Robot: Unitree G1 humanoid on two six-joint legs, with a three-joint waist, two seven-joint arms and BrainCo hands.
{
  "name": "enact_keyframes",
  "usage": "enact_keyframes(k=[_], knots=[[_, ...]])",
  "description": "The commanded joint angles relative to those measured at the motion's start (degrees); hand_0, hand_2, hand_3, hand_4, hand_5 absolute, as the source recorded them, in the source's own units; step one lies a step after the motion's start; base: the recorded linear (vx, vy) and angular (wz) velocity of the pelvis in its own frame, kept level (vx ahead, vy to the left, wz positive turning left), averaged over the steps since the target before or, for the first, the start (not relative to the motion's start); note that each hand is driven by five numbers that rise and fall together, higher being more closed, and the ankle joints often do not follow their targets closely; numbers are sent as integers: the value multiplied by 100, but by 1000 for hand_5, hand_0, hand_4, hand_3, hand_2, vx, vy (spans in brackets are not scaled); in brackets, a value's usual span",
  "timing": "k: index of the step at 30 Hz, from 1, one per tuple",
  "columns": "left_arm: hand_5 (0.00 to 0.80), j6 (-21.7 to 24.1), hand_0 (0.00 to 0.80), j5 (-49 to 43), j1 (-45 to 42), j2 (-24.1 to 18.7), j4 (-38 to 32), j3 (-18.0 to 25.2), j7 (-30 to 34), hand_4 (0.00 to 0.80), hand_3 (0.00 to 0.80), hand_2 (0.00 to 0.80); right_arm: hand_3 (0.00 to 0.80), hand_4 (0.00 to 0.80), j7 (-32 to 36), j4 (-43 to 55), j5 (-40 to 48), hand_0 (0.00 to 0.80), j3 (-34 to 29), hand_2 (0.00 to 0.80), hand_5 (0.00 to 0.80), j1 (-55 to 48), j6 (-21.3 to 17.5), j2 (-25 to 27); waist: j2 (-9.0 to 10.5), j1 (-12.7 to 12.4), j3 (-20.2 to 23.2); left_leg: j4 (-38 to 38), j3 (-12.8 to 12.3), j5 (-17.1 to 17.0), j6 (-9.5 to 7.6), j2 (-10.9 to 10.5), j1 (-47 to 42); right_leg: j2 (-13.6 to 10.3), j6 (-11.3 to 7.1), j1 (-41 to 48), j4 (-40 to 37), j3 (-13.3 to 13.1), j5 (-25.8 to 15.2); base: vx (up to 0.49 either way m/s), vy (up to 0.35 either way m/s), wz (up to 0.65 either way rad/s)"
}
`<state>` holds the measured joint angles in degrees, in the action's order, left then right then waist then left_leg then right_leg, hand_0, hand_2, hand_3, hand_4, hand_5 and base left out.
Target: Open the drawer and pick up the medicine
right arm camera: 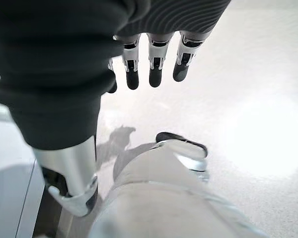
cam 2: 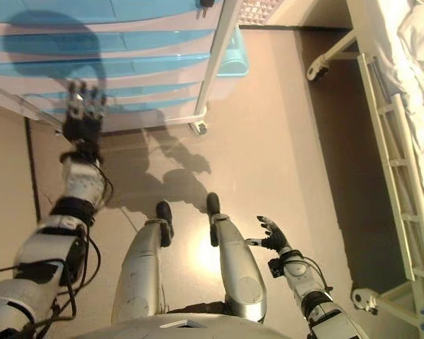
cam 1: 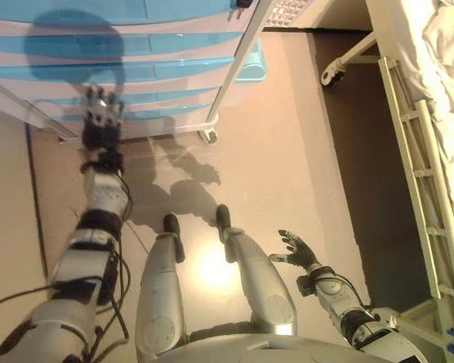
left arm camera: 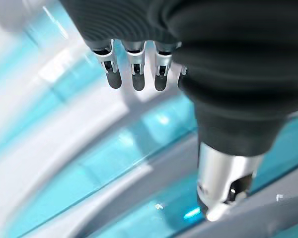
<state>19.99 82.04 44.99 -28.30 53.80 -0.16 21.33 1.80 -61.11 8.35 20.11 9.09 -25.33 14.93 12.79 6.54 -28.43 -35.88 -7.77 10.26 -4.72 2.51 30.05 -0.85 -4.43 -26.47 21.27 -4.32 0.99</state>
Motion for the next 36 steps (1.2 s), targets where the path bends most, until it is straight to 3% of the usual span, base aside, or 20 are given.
enact_keyframes(k=[1,5,6,7,10,13,14,15,17,19,20,22,27,32,34,36], knots=[[0,88,0,606,869,-529,50,8,225,0,0,0,0,0,-33,102,248,0,332,0,0,-375,-287,110,44,134,307,-214,24,707,-111,-261,87,93,57,-177,-25,-22,-279,26,-80,-14],[0,167,0,1129,1612,-762,253,-184,229,0,0,0,0,0,-2,21,284,0,480,0,0,-431,-419,114,76,267,293,-115,26,672,-99,-252,110,176,86,-206,-67,-126,-266,44,-68,-3],[0,233,0,1213,1802,-824,318,-252,231,0,0,0,0,0,-18,13,293,0,537,0,0,-454,-444,112,38,284,322,-67,92,828,-94,-249,23,224,73,-155,-46,-144,-122,17,-86,-1],[0,243,0,1305,1897,-852,371,-284,312,0,0,0,0,0,-29,15,291,0,554,0,0,-457,-461,113,94,315,290,-50,25,652,-95,-249,86,200,98,-198,-88,-150,-252,26,-102,1],[0,220,0,1663,2401,-1039,357,-495,585,0,0,0,0,0,-54,77,384,0,704,0,0,-487,-473,134,145,356,286,10,58,642,-76,-233,69,249,118,-155,-125,-154,-218,-5,-140,4],[0,-205,0,1931,2675,-1061,101,-634,1545,0,0,0,0,0,-86,155,422,0,792,0,0,-520,-464,117,212,340,285,152,93,582,-59,-239,6,286,139,-68,-216,-158,-215,22,-138,8],[285,-358,285,2004,2709,-1060,40,-668,1878,285,285,285,0,0,-88,162,429,0,805,0,0,-525,-469,117,220,332,278,189,96,569,-55,-239,-17,291,145,-41,-239,-159,-211,9,-118,10],[778,-684,778,1992,2734,-985,-408,-722,2428,778,778,778,0,0,-119,206,415,0,831,0,0,-516,-448,119,212,298,275,315,117,520,-29,-240,-64,314,165,16,-302,-162,-190,2,-110,11],[800,-1014,800,1838,2629,-810,-1185,-829,2937,800,800,800,0,0,-163,304,422,0,817,0,0,-479,-353,139,175,251,249,506,151,442,-5,-264,-164,344,198,92,-347,-174,-152,-12,-87,20],[800,-1111,800,1786,2577,-771,-1319,-838,3041,800,800,800,0,0,-162,329,410,0,808,0,0,-481,-327,154,167,241,240,553,158,420,2,-274,-202,344,205,116,-349,-175,-142,-25,-46,27],[800,-1286,800,1419,2192,-416,-2362,-1037,3422,800,800,800,0,0,-199,438,368,0,756,0,0,-350,-141,192,43,160,219,806,267,302,46,-325,-339,390,279,214,-364,-159,-52,-42,-63,11],[800,-1385,800,1084,1627,-80,-3148,-1054,3589,800,800,800,0,0,-244,581,291,0,682,0,0,-266,82,237,-99,55,212,1099,373,148,98,-386,-541,384,340,354,-385,-111,31,-45,-57,5],[800,-1790,800,748,-30,536,-4107,-852,4022,800,800,800,0,0,-371,612,89,0,496,0,0,-79,278,314,-476,-265,292,1770,646,-332,309,-418,-958,289,500,658,-355,178,257,-67,-41,22],[800,-2340,800,557,-1911,1284,-4121,-656,4585,800,800,800,0,0,-345,433,-220,0,169,0,0,-65,330,375,-805,-624,525,2276,881,-650,508,-321,-1518,105,565,1273,-423,644,483,-8,-54,30],[800,-2627,800,592,-2555,1525,-3812,-564,4666,800,800,800,0,0,-295,357,-356,0,49,0,0,-83,346,419,-919,-760,651,2451,967,-748,569,-272,-1728,42,553,1533,-499,832,533,18,-68,33],[800,-2927,800,655,-3221,1612,-3071,-383,4886,800,800,800,0,0,-209,381,-483,0,-114,0,0,-119,482,465,-1000,-901,805,2648,1010,-833,629,-213,-1998,-1,547,1846,-597,1048,580,44,-79,36]])
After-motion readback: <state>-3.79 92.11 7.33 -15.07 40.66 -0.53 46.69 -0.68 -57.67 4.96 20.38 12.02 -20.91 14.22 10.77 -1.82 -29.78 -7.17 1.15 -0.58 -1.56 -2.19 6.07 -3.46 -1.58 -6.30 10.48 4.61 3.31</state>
